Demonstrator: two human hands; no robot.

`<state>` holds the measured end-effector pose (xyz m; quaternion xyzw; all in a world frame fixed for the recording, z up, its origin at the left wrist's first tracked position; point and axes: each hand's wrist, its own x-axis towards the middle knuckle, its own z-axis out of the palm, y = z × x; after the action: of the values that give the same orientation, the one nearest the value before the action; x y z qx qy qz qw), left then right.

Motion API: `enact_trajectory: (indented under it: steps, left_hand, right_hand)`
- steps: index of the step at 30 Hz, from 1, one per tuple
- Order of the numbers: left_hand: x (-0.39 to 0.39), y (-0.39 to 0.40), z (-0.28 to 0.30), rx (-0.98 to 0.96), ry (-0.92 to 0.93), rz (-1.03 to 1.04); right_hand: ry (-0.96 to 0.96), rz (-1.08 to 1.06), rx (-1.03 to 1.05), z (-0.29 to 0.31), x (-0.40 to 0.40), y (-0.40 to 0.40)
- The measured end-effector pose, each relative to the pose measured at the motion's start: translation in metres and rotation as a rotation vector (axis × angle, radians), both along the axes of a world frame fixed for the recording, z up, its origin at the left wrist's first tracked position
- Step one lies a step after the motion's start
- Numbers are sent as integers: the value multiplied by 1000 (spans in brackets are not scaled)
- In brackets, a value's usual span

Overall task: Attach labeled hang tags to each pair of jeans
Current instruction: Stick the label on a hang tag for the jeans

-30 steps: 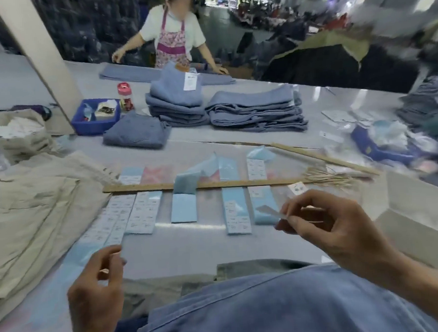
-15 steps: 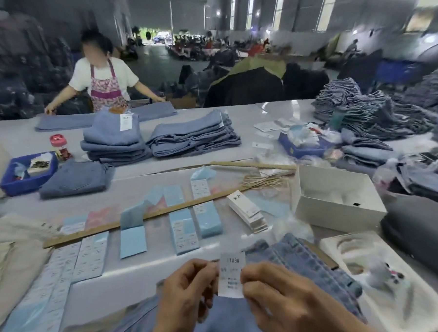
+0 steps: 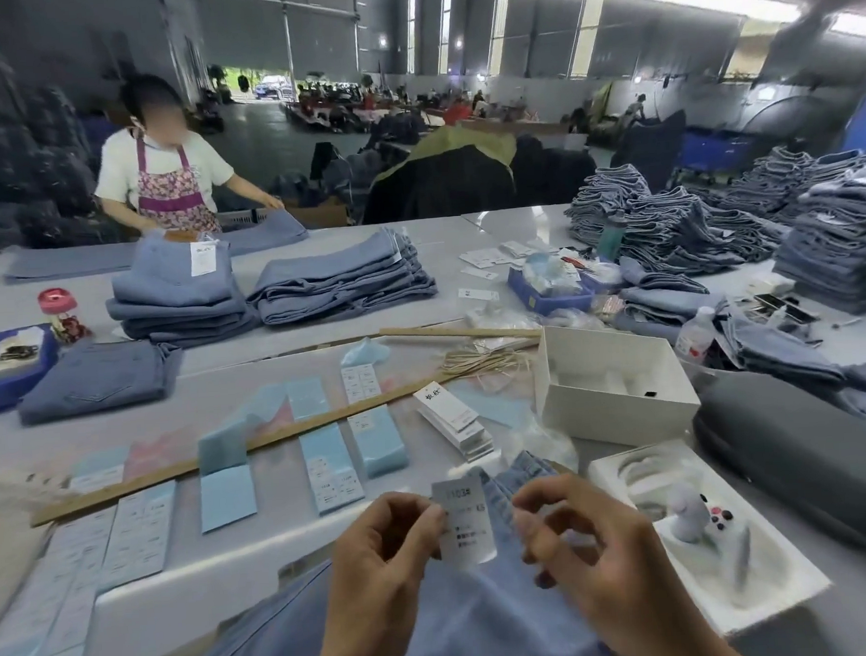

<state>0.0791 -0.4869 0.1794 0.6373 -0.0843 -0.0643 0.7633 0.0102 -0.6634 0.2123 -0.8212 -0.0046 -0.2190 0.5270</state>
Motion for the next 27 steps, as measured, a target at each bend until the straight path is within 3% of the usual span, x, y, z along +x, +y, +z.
enact_trajectory:
  steps: [2,4,15,20,23,27]
  left_hand:
    - [-7,-7,1,30,-80,-7]
    - [-14,-12,2,76,-148,6]
    - [-31,-10,-13,264,-127,57]
    - [-21,8,-29,230,-29,153]
    - [-12,27,-55,323,-7,130]
    - [-25,32,-80,444,-184,80]
  right_hand:
    - [168,3,195,-2,2,-1]
    - [235,26,231,-5,2,-3]
    - [356,93,316,-33,-8,-7]
    - [420,24,458,-43,-9,-1]
    - [437,-33,457,-46,-11,1]
    - [438,-104,434,-47,-9,7]
